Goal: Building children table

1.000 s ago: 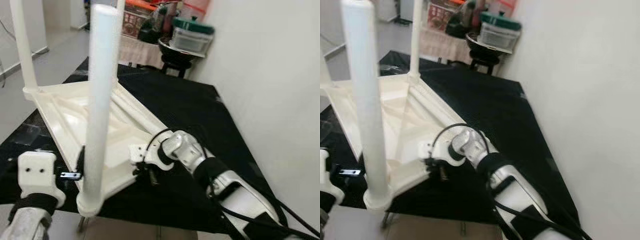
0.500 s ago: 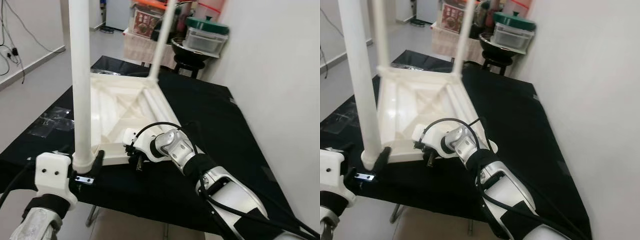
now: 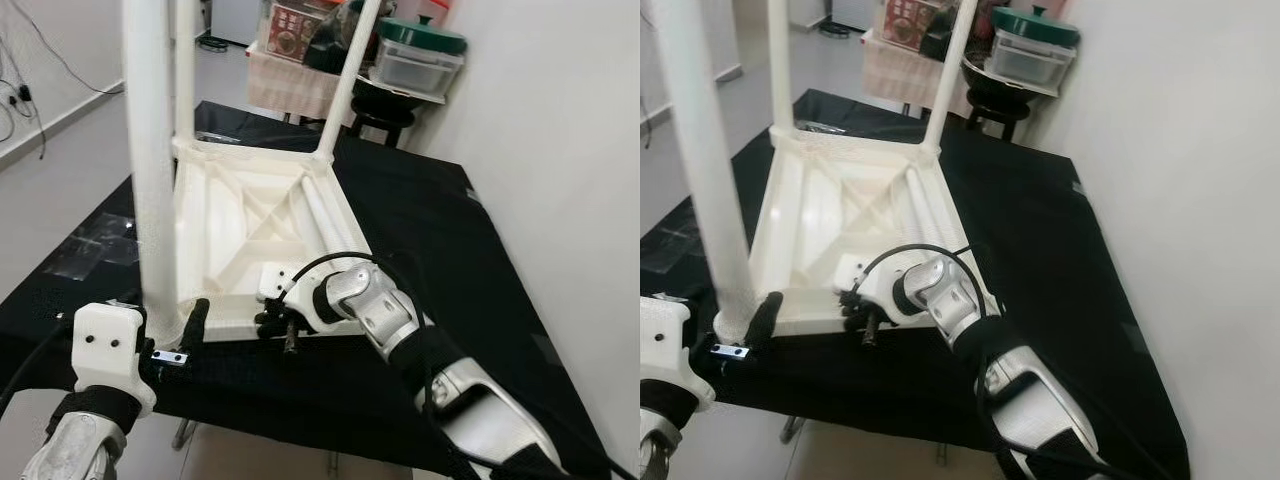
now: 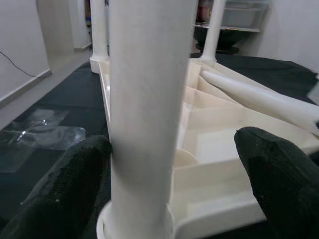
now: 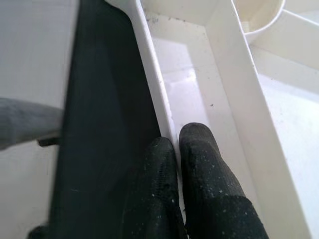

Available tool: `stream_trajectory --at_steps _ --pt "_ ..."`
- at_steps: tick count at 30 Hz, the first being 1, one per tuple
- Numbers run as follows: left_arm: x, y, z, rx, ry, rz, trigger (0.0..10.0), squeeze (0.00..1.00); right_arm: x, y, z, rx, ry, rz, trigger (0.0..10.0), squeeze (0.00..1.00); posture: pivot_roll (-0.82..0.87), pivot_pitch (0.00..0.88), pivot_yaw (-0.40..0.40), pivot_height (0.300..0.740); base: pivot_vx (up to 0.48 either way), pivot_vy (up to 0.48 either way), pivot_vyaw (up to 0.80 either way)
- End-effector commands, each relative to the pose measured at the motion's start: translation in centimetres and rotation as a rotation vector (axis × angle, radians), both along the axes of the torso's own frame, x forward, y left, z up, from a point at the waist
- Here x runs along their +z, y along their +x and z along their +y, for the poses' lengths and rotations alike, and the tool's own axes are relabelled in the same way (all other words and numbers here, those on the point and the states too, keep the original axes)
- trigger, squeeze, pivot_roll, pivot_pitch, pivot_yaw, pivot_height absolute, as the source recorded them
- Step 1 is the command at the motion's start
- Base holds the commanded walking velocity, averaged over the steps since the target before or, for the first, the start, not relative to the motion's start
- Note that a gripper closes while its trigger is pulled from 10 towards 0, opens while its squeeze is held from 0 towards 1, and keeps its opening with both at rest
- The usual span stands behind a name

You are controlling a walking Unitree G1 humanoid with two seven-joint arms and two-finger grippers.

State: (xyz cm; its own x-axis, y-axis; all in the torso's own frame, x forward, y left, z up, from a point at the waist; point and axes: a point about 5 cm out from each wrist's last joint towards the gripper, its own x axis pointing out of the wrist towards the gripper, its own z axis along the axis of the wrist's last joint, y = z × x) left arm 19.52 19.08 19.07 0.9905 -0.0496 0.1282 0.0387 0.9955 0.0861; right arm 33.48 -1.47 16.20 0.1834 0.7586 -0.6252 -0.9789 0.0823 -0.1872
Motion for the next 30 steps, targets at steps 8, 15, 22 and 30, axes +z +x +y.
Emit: stream_trajectory --at_steps 8,15,22,30 --pt "-0.3 0.3 -0.4 -0.029 0.005 0.011 10.0 0.0 -1.8 -3.7 4.3 0.062 0.073 0.146 4.5 0.0 0.18 0.042 -0.194 0.74 0.0 0.0 0.0" --pt "-0.3 0.6 -0.6 -0.041 0.007 0.005 10.0 0.0 -0.9 -1.9 7.1 -0.277 0.263 -0.026 10.0 0.0 0.18 0.033 -0.195 0.74 0.0 0.0 0.0" --pt "-0.3 0.7 -0.6 -0.042 0.012 0.003 10.0 0.0 -0.8 -1.4 7.5 -0.385 0.276 -0.047 10.0 0.0 0.19 0.032 -0.198 0.74 0.0 0.0 0.0" --pt "-0.3 0.6 -0.8 -0.044 0.02 0.003 10.0 0.0 -0.7 -3.3 9.9 -0.312 0.363 0.079 10.0 0.0 0.19 0.031 -0.199 0.74 0.0 0.0 0.0"
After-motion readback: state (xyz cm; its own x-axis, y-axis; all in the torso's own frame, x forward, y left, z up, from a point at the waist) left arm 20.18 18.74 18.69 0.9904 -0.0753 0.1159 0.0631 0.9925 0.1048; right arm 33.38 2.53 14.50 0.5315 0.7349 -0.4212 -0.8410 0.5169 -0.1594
